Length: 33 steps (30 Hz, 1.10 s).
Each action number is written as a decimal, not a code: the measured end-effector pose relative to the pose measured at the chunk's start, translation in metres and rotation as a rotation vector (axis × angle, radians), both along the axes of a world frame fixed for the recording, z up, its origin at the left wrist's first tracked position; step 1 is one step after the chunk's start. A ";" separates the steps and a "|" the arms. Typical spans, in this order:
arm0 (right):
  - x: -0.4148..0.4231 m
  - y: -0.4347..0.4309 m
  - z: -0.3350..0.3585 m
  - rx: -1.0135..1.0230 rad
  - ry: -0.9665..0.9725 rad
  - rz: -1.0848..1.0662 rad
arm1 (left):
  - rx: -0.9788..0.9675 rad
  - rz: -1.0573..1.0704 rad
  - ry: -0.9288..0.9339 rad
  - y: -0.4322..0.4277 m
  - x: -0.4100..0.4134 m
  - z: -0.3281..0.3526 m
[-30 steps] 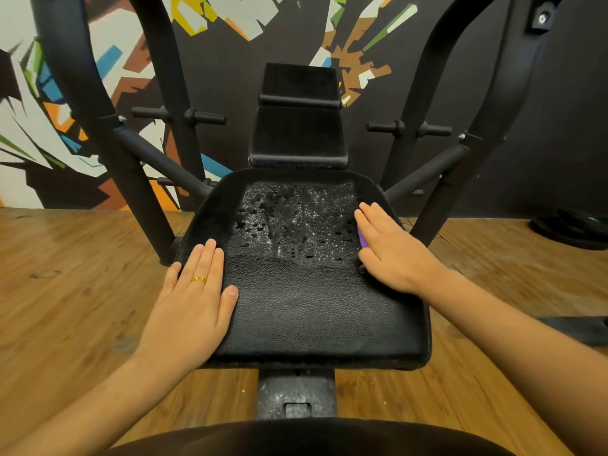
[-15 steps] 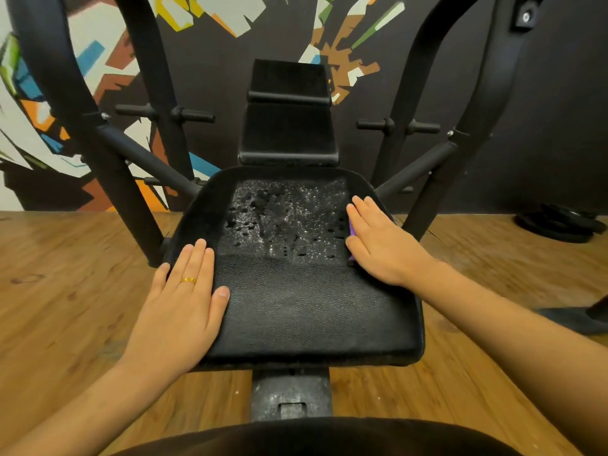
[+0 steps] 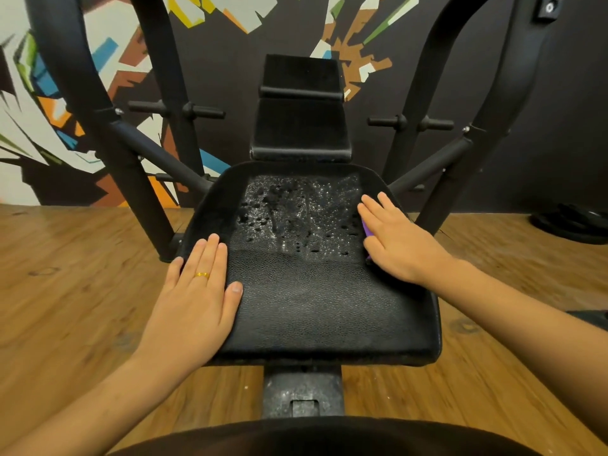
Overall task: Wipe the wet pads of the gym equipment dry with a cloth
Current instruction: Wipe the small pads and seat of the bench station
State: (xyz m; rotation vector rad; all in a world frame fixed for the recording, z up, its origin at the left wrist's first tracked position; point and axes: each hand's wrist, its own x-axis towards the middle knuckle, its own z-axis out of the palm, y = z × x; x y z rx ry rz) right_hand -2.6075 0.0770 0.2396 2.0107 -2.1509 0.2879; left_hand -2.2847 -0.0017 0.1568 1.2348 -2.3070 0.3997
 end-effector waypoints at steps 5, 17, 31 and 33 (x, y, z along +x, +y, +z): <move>-0.015 -0.050 0.023 -0.036 -0.050 -0.028 | 0.002 0.000 -0.007 -0.001 0.000 -0.001; -0.016 -0.032 0.009 -0.018 -0.050 -0.016 | -0.020 0.000 -0.004 0.001 0.000 -0.001; -0.031 -0.102 0.046 -0.048 -0.053 -0.070 | -0.043 0.003 -0.012 -0.003 -0.001 -0.004; -0.027 -0.092 0.036 -0.067 -0.041 -0.060 | -0.036 0.002 -0.013 -0.003 0.000 -0.004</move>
